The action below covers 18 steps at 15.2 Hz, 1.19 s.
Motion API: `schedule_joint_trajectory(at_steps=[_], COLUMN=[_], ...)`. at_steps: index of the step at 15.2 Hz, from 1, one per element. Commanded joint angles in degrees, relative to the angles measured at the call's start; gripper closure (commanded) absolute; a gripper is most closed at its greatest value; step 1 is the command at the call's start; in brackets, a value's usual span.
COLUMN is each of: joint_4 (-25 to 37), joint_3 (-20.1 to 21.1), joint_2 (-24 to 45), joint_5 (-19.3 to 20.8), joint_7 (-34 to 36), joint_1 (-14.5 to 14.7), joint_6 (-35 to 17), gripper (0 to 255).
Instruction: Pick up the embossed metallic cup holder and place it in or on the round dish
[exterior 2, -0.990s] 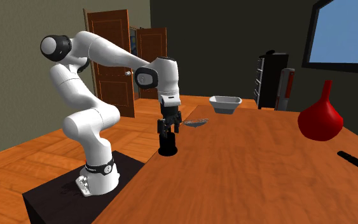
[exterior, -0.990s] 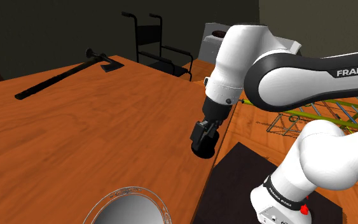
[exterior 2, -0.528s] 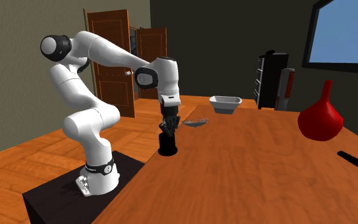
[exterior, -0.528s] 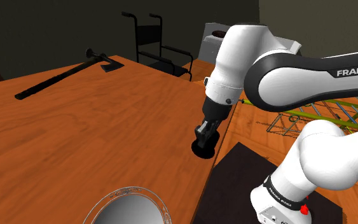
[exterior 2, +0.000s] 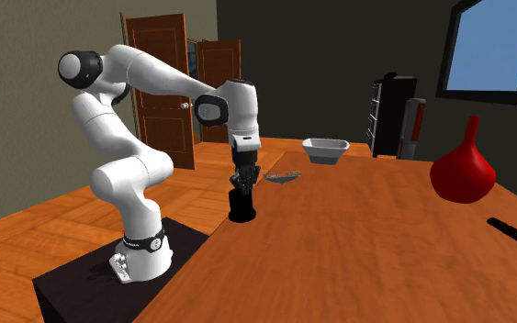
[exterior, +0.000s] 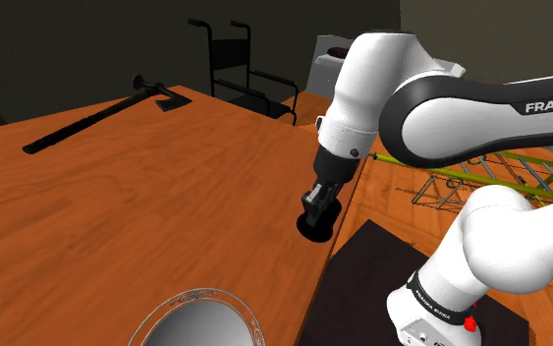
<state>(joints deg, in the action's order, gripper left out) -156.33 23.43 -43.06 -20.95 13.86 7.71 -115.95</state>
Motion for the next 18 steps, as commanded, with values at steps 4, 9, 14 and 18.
schedule_joint_trajectory(at_steps=[4,9,14,18], joint_4=[2.9,6.2,9.7,12.7], joint_3=[-1.1,-2.1,-3.1,-3.8], joint_2=[-1.3,-2.1,-2.5,-2.5], joint_5=[1.0,2.0,2.9,3.6], joint_7=[0.3,0.7,1.0,1.3], joint_1=[-0.3,-0.6,-1.0,-1.3], joint_6=[4.2,8.3,12.2,15.2], gripper=[255,255,255,255])
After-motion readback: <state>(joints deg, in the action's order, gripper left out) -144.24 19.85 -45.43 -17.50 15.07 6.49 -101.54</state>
